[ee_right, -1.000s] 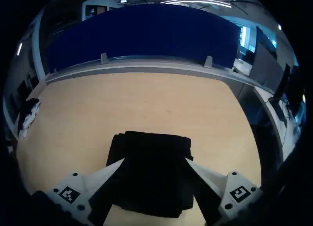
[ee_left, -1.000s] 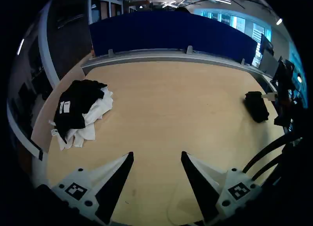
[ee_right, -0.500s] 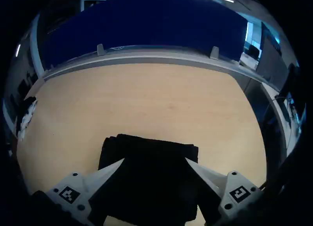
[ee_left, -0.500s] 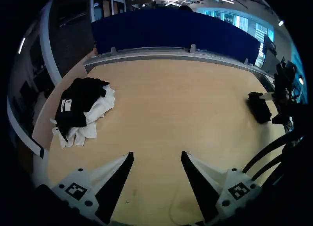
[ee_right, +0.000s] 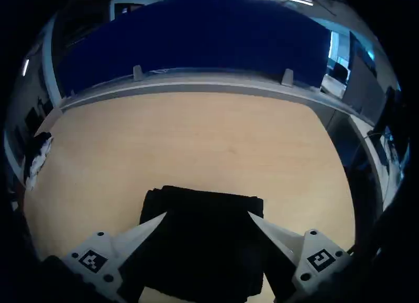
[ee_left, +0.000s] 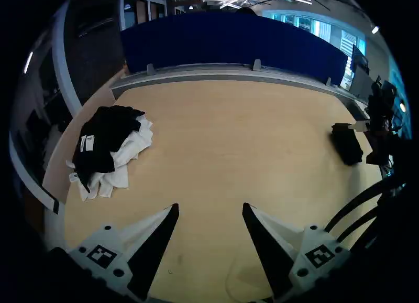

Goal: Fold towel

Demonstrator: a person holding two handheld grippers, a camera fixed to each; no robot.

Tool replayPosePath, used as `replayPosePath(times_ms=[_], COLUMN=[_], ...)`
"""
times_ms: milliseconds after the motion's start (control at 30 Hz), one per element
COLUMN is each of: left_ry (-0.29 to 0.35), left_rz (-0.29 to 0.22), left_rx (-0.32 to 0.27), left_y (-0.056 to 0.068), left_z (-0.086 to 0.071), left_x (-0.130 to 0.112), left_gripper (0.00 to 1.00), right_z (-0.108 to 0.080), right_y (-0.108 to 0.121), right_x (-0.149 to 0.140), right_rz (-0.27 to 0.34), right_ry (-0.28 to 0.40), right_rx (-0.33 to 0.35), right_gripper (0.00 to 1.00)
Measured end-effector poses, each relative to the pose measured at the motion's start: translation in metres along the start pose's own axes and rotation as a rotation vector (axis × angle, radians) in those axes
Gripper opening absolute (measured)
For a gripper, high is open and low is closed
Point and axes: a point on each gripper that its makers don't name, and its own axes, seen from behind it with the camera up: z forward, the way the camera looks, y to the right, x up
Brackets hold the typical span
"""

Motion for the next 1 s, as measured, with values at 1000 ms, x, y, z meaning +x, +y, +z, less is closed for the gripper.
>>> replayPosePath(times_ms=[1000], left_ry=[0.051], left_rz=[0.025], left_rx=[-0.042], left_y=[0.008], left_z=[-0.003], left_x=[0.010], left_gripper=[0.90], right_z=[-0.124], right_y=[-0.041], right_x=[0.036], right_rz=[0.076], right_ry=[0.394], right_rx=[-0.048], right_gripper=[1.00])
